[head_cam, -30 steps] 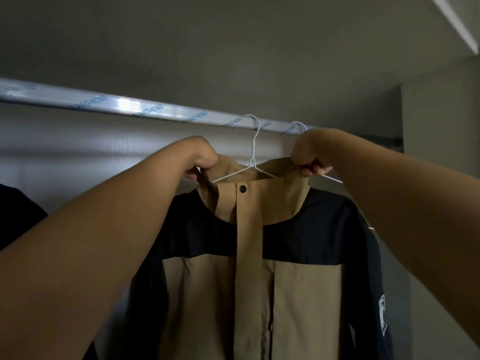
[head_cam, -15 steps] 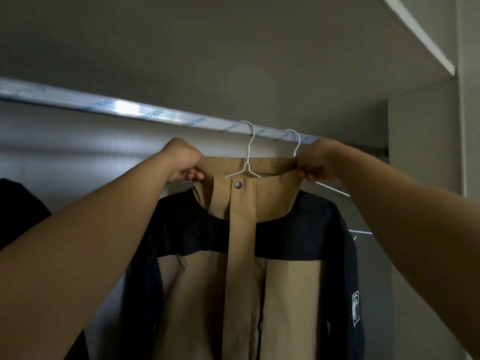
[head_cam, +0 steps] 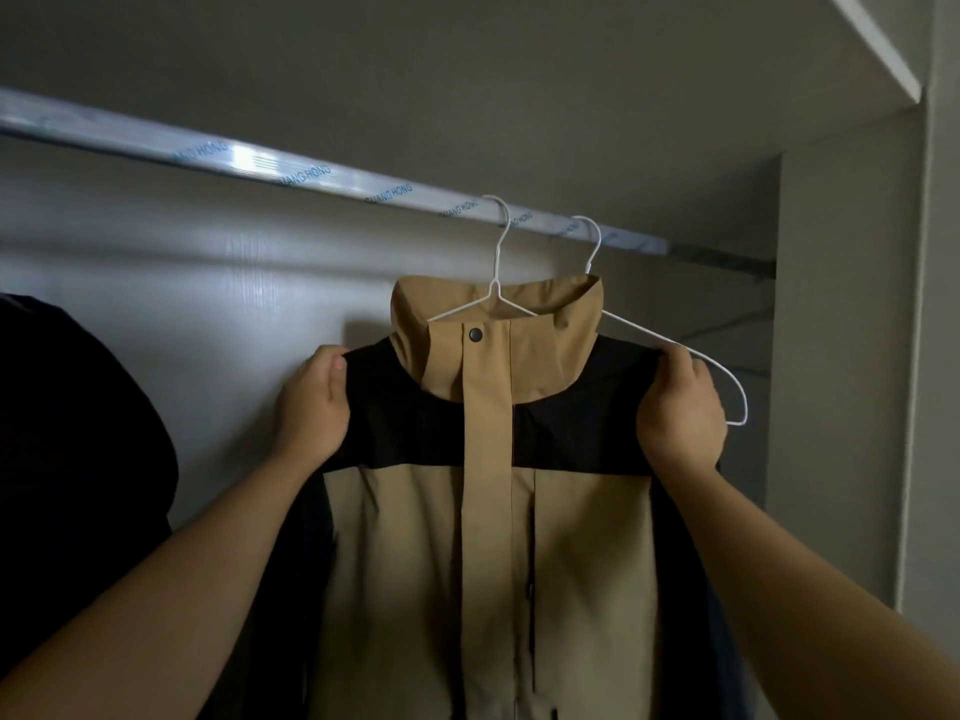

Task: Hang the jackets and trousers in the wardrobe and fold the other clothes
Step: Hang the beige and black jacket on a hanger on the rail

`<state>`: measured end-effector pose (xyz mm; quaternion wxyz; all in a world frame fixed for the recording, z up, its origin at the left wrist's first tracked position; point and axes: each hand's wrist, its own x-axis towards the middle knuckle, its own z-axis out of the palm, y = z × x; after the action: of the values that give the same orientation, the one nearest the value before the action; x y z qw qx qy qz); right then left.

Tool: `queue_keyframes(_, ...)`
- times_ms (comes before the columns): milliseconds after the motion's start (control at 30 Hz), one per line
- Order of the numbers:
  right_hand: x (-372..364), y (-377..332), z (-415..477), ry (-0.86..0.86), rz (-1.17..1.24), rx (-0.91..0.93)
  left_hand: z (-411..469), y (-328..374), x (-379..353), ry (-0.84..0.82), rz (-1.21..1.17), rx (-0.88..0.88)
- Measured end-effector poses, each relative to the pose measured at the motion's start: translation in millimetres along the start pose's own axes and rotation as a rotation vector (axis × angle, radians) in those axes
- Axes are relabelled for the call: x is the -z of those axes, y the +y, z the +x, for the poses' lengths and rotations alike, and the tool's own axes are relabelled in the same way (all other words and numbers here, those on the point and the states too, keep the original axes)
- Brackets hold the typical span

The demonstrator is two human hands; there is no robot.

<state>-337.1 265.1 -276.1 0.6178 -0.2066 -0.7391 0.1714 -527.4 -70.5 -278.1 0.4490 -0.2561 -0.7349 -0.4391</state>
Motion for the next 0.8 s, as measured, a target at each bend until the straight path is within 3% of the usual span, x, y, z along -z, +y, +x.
queue_keyframes(200, 5, 32, 13, -0.150, 0.191, -0.018, 1, -12, 9, -0.053, 0.011, -0.034)
queue_keyframes(333, 3, 38, 20, -0.160, 0.226, 0.034, 8, -17, 15, -0.044, 0.035, -0.083)
queue_keyframes(533, -11, 27, 22, -0.146, 0.177, -0.061, 9, -16, 11, -0.044, 0.013, -0.029)
queue_keyframes(700, -15, 1, 34, -0.062, -0.140, 0.194, 17, -11, 9, -0.093, 0.012, -0.050)
queue_keyframes(800, -25, -21, 38, -0.088, -0.172, 0.296, 16, -9, 7, -0.101, -0.016, -0.049)
